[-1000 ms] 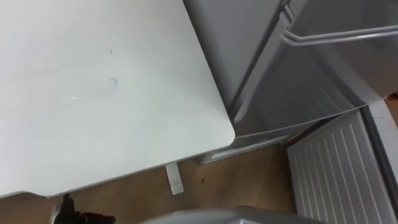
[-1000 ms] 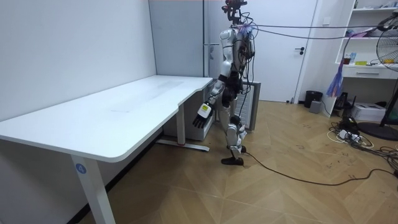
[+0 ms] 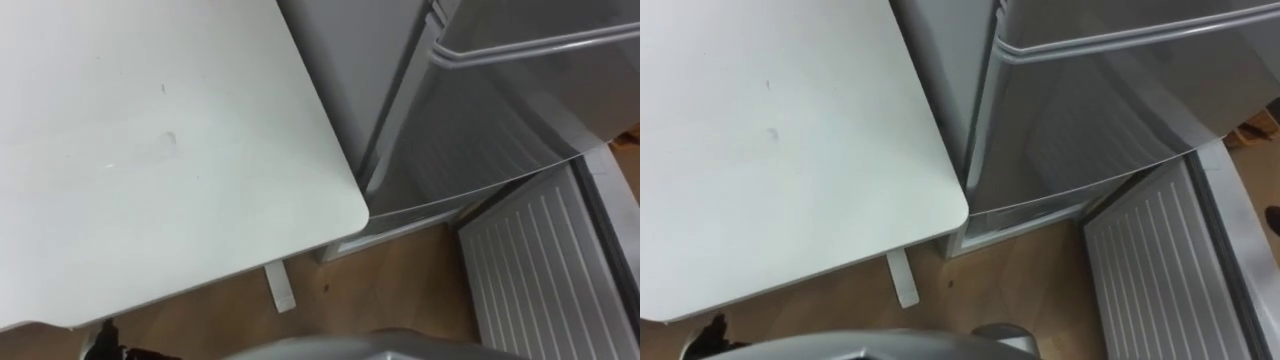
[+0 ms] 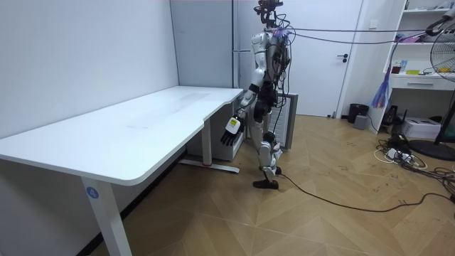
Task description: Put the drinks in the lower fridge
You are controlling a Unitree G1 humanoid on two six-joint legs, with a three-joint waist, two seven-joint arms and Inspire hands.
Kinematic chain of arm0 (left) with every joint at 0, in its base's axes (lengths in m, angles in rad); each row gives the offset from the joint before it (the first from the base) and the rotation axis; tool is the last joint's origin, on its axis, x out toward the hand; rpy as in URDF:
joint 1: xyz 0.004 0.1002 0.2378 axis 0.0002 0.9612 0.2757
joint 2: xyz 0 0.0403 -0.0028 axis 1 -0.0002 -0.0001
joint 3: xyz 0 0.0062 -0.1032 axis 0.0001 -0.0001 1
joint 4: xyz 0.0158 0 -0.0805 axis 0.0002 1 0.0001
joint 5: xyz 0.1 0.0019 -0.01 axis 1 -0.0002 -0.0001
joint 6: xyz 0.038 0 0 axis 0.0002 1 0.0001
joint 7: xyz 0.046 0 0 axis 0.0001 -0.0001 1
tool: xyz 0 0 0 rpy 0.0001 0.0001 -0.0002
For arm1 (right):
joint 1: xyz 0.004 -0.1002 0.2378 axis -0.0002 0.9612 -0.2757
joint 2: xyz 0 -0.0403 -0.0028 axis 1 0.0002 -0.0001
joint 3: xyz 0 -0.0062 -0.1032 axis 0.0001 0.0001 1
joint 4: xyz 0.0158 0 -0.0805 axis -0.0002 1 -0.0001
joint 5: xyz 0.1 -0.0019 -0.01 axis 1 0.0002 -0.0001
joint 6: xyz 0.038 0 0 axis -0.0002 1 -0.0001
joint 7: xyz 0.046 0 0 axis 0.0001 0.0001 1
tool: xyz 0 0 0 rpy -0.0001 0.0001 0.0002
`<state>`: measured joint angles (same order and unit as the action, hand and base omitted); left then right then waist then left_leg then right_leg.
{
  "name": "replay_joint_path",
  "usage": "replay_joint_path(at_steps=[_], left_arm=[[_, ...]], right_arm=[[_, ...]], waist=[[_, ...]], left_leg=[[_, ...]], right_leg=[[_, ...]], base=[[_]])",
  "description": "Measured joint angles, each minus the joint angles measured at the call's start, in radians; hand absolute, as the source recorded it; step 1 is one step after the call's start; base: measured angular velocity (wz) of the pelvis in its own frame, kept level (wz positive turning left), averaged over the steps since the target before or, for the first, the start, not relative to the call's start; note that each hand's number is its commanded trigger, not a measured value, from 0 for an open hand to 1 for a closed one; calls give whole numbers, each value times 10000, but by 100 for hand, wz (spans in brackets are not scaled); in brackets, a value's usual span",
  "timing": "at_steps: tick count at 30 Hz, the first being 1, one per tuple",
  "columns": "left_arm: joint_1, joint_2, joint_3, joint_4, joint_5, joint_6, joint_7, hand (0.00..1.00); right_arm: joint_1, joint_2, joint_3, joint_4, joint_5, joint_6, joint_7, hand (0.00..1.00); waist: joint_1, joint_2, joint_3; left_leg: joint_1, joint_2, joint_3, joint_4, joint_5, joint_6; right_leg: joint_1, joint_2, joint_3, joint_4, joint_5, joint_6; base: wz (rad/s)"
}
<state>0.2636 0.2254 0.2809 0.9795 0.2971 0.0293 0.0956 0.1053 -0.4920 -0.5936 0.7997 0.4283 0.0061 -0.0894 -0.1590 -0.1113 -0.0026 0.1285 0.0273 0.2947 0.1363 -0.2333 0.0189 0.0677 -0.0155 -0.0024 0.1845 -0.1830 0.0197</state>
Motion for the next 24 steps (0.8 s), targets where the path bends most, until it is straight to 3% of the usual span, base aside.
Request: replay_joint_path(at_steps=[6, 8, 11, 16, 20, 24], left_arm=[[-199, 235, -97, -102, 651, 297, -204, 0], [-227, 270, -109, -269, 651, 358, -209, 0], [-301, 270, -114, -429, 695, 351, -246, 0], [-387, 293, -238, -473, 707, 366, -281, 0], [-492, 312, -728, -472, 707, 391, -503, 0], [-685, 321, -801, -472, 706, 396, -694, 0]], right_arm=[[-90, -13, 54, 1438, 741, 267, 833, 0], [-97, -14, 99, 1719, 855, 358, 929, 0], [-86, -13, 126, 2193, 1146, 374, 1002, 0], [-70, -98, 107, 2501, 1220, -63, 1469, 0], [-38, -95, 148, 2603, 1202, -75, 1946, 0], [-49, -63, 224, 2982, 1211, -39, 2358, 0]], waist=[[11, 52, -33], [-9, 121, -12], [-10, 326, -58], [-186, 502, -2], [-288, 464, -7], [-283, 310, -67]], left_leg=[[-54, -5, -120, 84, -5, 3], [-142, -10, -177, 159, -8, 9], [-126, -7, -205, 164, -8, 9], [-123, 10, -225, 232, -5, 8], [-151, 49, -250, 303, -7, -2], [-128, 103, -206, 323, 5, -29]], right_leg=[[6, -6, -43, -1, 1, -2], [-13, -14, -57, -2, 13, -19], [-11, -13, -98, -4, 30, -29], [-20, -7, -132, -5, 41, -46], [-18, 3, -197, 5, 53, -66], [-19, 20, -284, -3, 81, -112]], base=[[4], [2], [0], [1], [2], [0]])
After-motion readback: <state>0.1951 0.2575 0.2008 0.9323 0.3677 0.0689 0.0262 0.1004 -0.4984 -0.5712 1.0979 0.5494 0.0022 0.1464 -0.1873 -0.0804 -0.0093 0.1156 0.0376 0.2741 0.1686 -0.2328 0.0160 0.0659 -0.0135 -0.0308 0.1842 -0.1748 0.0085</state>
